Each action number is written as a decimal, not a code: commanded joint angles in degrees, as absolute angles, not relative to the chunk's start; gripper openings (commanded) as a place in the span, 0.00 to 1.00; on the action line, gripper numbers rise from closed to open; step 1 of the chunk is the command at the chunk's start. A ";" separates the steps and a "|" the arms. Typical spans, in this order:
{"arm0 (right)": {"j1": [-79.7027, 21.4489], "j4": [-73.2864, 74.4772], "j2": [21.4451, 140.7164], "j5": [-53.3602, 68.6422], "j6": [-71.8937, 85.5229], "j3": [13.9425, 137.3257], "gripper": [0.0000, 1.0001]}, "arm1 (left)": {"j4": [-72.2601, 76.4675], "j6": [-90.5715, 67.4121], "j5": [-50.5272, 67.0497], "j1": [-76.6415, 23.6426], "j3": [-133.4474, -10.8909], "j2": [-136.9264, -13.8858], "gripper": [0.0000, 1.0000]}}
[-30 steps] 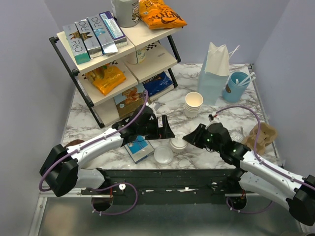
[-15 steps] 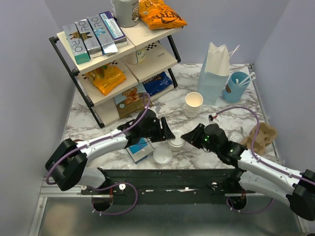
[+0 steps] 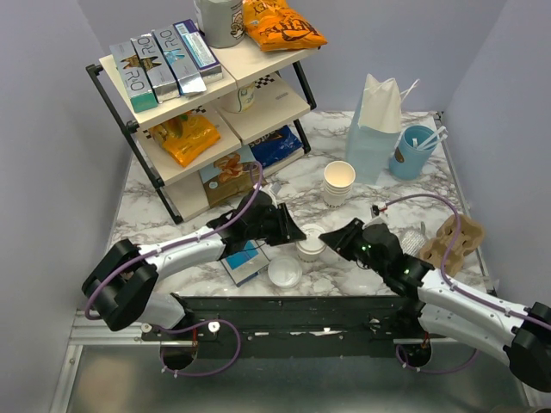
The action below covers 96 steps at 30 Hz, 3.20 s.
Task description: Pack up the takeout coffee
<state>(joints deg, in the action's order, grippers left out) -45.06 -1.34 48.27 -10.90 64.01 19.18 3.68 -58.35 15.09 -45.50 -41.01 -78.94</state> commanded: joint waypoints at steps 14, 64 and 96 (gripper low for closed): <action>-45.62 -3.95 54.05 -12.22 62.14 10.73 0.01 | 4.04 -57.39 14.25 -45.70 -32.17 -87.27 0.11; -45.44 -11.52 86.40 -10.02 51.41 47.28 0.22 | -9.75 -45.00 8.44 -25.40 -41.22 -74.88 0.53; -45.35 3.43 60.57 -23.28 29.10 50.91 1.00 | -27.50 -39.81 1.32 -25.31 -51.07 -52.31 0.99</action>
<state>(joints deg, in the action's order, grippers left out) -45.06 0.99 67.48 -18.72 37.21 53.21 -20.38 -41.06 6.33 -25.56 -51.18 -58.96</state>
